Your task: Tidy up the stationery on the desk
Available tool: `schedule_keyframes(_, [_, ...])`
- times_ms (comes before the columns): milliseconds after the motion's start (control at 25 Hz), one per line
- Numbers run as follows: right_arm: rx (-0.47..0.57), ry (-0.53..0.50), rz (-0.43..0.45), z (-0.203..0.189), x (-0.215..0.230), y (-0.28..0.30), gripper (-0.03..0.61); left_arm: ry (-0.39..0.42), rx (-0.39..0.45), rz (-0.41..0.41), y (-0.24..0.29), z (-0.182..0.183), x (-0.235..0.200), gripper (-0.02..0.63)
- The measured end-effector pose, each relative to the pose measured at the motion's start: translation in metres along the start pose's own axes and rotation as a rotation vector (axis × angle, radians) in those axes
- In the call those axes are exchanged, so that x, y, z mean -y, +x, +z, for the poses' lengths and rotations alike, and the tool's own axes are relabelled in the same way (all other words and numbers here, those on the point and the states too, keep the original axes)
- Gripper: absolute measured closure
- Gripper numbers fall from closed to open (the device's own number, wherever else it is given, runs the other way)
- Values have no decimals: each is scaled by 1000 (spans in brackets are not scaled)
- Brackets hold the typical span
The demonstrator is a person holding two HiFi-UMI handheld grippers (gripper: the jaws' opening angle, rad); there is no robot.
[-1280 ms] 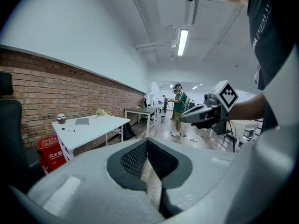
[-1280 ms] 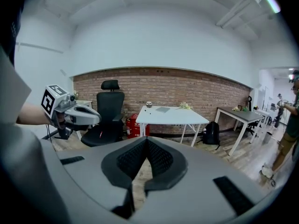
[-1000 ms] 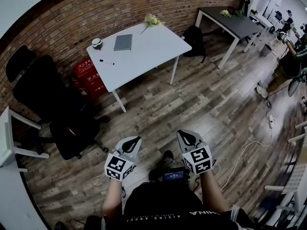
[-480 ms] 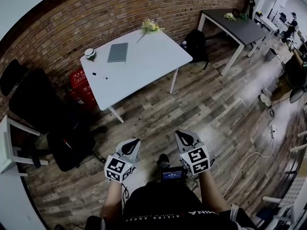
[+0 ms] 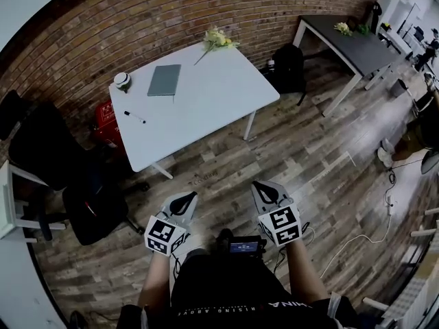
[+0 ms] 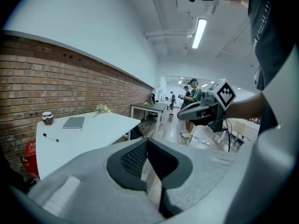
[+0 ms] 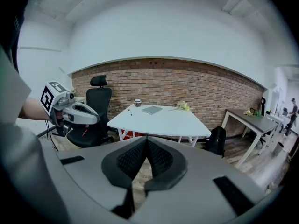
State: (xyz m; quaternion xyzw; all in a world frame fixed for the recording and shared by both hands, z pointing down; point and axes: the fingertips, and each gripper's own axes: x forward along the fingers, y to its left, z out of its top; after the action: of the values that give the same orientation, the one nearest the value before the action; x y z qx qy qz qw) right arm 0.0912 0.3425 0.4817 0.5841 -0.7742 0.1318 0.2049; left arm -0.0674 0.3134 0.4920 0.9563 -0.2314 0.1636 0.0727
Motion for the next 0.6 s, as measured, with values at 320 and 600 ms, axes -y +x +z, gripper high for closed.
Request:
schedule_keyframes(320, [-17, 29, 67, 9, 18, 49, 569, -37, -12, 59, 22, 3, -39, 601])
schedule_keyframes(600, [-14, 19, 73, 35, 36, 103, 569, -64, -2, 59, 59, 3, -93, 601])
